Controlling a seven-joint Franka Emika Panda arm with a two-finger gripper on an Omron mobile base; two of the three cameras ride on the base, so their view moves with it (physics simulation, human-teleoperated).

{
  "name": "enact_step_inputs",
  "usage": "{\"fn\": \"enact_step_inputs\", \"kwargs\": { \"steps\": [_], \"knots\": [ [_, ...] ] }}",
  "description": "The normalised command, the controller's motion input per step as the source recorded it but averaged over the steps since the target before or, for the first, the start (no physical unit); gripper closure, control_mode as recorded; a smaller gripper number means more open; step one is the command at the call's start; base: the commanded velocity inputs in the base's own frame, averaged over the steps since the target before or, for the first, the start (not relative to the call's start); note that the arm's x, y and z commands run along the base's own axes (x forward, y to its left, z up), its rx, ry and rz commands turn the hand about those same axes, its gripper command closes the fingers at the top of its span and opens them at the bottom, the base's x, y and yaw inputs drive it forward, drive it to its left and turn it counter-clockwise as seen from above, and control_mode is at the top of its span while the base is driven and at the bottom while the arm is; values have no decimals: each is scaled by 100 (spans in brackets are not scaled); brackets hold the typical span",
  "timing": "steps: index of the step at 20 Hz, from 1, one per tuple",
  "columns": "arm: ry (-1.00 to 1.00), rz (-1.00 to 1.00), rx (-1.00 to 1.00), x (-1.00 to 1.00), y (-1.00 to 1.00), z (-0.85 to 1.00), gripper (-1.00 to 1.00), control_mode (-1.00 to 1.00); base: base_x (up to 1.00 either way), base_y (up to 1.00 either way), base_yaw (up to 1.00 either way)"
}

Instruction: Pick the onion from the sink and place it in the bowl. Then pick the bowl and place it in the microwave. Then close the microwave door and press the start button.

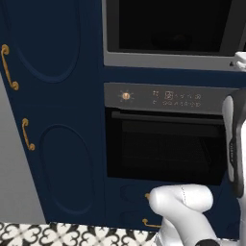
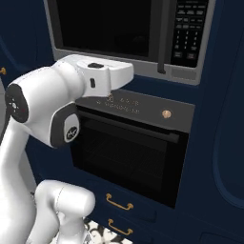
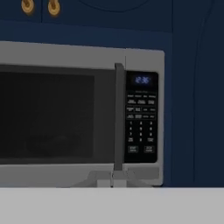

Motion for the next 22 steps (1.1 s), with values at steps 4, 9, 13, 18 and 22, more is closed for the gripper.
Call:
{"fn": "enact_step_inputs", "kwargs": {
  "steps": [4, 9, 13, 18, 22],
  "knots": [
    [0, 4, 13, 2, -41, 0, 100, -100, 0, 0, 0],
    [3, 1, 10, 6, -29, 0, 100, -100, 0, 0, 0],
    [10, 0, 2, 21, -21, 0, 100, -100, 0, 0, 0],
    [1, 0, 4, 32, -33, 1, 100, -100, 0, 0, 0],
    [-10, 0, 2, 36, -24, 7, 100, -100, 0, 0, 0]
  ]
}}
